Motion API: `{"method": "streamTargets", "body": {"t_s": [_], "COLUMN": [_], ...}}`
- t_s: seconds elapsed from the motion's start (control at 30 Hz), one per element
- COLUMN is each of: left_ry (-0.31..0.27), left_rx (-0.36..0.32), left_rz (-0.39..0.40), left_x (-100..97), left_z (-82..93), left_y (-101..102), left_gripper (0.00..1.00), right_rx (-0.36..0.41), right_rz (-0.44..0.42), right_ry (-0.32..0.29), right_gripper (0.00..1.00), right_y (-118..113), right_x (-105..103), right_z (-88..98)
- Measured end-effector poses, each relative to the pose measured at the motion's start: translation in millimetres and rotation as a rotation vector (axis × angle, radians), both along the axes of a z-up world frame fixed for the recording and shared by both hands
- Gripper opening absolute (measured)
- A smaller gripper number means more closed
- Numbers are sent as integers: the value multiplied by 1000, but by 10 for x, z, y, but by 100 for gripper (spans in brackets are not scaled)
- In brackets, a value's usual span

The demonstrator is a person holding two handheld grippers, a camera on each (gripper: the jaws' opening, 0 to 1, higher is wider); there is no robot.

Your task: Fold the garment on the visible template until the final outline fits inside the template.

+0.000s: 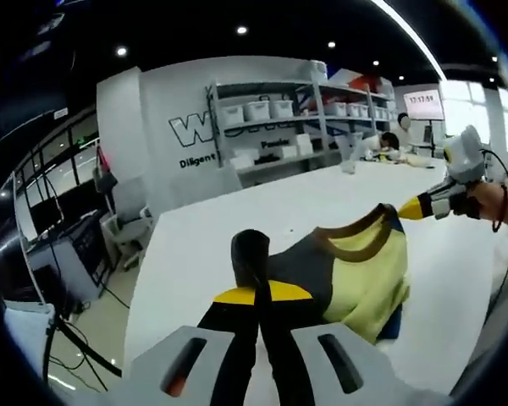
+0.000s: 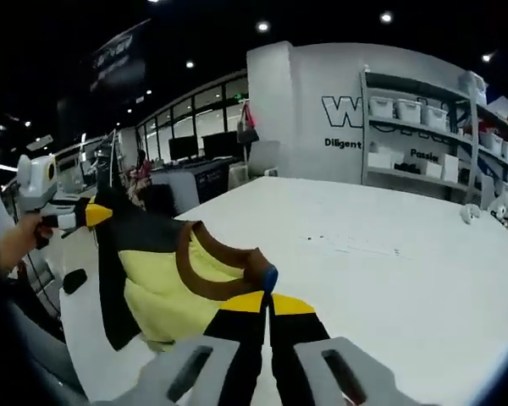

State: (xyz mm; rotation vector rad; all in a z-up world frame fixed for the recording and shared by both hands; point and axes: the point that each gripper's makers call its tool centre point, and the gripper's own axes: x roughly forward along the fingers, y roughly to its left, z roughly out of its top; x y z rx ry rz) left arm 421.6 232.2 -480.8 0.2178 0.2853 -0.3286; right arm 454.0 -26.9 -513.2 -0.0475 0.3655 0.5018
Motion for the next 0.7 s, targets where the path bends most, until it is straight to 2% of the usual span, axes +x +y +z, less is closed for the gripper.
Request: {"method": "streamTargets", "body": {"t_s": [0.1, 0.2, 0.37, 0.43, 0.57, 0.7], "left_ry": [-27, -69, -108, -123, -139, -118], "left_rx": [9, 12, 15, 14, 24, 37], "left_rz": [-17, -40, -56, -61, -59, -31], "left_x": [-14, -35, -50, -51, 26, 174], "left_z": [124, 296, 507, 577, 601, 503], "left_y": [-42, -92, -145, -162, -178, -147], "left_gripper": [1, 1, 1, 1, 1, 1], "right_rx": [1, 11, 28, 30, 18, 8], "right_rz": [-5, -23, -50, -54, -64, -59], "right_ry": [-31, -112, -200, -230, -242, -215], "right_gripper": [0, 0, 0, 0, 0, 0], "right_y": [-28, -90, -177, -190, -216, -183], "right_x": [-10, -9, -8, 4, 102, 221], "right_z": [176, 504, 887, 976, 1023, 909]}}
